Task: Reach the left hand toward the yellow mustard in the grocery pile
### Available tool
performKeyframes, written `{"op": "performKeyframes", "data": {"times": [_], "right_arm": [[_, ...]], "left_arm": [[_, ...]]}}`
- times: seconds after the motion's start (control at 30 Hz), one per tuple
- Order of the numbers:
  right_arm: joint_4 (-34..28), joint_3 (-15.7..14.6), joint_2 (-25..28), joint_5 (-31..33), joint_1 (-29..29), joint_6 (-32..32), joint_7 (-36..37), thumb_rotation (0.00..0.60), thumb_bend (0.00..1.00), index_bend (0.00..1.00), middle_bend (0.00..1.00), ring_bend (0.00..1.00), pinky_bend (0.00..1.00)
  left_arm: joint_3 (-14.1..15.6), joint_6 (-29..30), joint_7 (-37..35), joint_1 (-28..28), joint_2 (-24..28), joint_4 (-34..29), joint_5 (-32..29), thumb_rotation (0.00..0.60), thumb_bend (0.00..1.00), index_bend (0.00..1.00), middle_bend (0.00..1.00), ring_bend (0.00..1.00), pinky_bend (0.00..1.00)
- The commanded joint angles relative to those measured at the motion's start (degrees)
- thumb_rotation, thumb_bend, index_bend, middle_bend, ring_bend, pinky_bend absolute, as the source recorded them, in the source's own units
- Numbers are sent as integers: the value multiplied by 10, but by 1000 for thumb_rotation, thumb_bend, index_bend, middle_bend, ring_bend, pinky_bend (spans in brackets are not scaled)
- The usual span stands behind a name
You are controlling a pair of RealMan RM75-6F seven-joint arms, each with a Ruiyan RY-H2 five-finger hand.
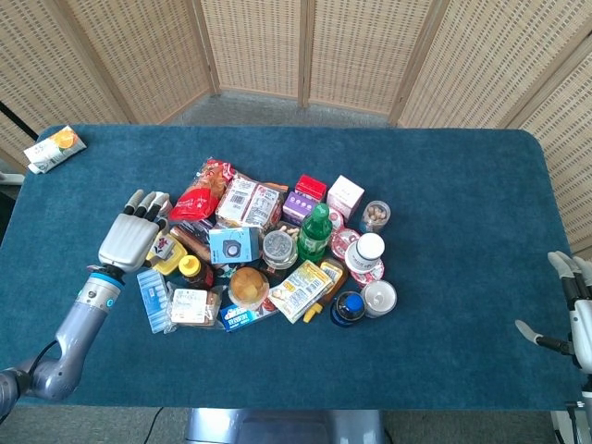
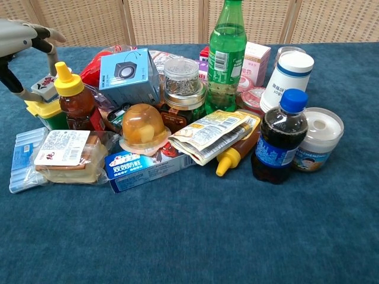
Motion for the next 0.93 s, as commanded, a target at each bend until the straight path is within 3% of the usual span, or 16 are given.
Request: {"op": "performKeyframes", "data": {"times": [0.03,0.53,0.93], "right_arm": [[0,0,0,0,0,0,0,600,0,0,0,0,0],[-3,-1,0,-4,-1,2,-5,600,0,0,0,0,0],[-5,-1,2,-7,-3,7,-1,600,0,0,0,0,0]], "left_arm": [[-4,6,-5,2,10,-10,1,600,232,542,0,0,0],[-45,62,-16,14,122,-133,10,600,228,546,0,0,0],[-59,81,-18,16,154,-174,4,600,230,564,0,0,0]]}}
